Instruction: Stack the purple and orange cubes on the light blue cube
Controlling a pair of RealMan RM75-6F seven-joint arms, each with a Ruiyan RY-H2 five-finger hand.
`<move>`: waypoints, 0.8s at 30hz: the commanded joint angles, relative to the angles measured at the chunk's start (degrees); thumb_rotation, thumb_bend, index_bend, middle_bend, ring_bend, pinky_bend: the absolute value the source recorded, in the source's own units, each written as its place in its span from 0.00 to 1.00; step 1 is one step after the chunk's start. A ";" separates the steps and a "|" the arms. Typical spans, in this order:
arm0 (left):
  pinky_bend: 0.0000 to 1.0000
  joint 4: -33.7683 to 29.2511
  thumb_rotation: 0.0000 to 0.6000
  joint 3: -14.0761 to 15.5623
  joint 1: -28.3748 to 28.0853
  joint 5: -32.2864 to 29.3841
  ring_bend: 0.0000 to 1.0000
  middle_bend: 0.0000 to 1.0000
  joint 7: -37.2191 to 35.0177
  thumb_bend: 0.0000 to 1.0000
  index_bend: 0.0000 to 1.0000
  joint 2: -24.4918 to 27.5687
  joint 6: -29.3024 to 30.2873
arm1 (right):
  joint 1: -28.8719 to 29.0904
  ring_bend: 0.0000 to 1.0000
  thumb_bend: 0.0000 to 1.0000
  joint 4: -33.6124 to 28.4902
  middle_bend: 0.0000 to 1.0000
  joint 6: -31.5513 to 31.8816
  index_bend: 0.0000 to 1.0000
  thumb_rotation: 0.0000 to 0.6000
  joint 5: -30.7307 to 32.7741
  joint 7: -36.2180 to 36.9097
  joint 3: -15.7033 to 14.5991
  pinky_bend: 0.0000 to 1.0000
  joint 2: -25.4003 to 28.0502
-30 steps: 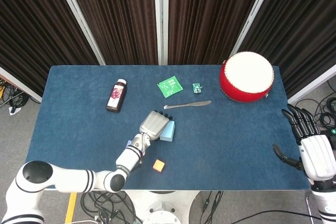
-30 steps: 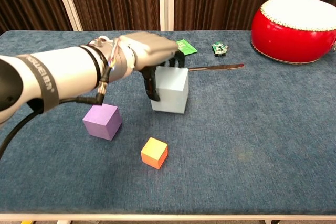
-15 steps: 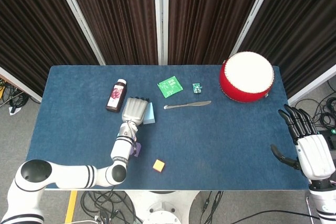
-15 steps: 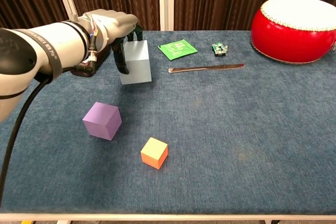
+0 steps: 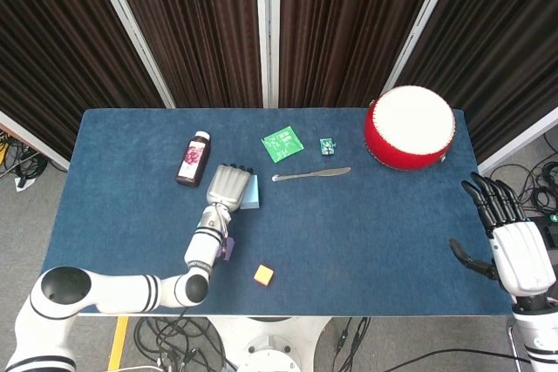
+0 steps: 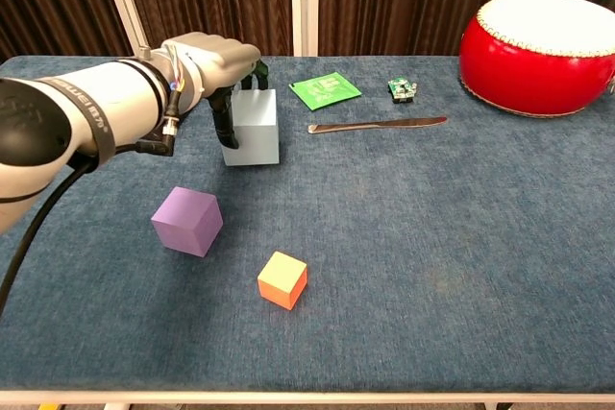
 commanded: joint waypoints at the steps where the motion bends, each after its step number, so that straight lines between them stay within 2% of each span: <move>1: 0.41 0.66 1.00 0.12 0.17 1.61 0.35 0.42 -1.70 0.21 0.34 0.13 -0.95 | 0.02 0.00 0.21 0.01 0.00 -0.04 0.00 1.00 0.12 0.07 0.03 0.00 0.04; 18: 0.38 -3.80 1.00 1.22 2.46 2.01 0.32 0.37 -2.33 0.19 0.29 3.89 0.97 | 0.21 0.00 0.21 -0.13 0.00 -0.55 0.00 1.00 0.49 -0.35 0.04 0.00 0.02; 22: 0.38 -9.30 1.00 1.19 3.50 2.99 0.32 0.37 -1.28 0.19 0.29 7.59 4.59 | 0.19 0.00 0.21 0.05 0.00 -0.46 0.00 1.00 0.62 0.22 0.10 0.00 0.14; 24: 0.38 -14.25 1.00 1.02 4.48 3.13 0.32 0.37 -0.13 0.19 0.29 11.25 7.46 | 0.20 0.00 0.21 0.17 0.00 -0.51 0.00 1.00 0.81 0.71 0.15 0.00 0.27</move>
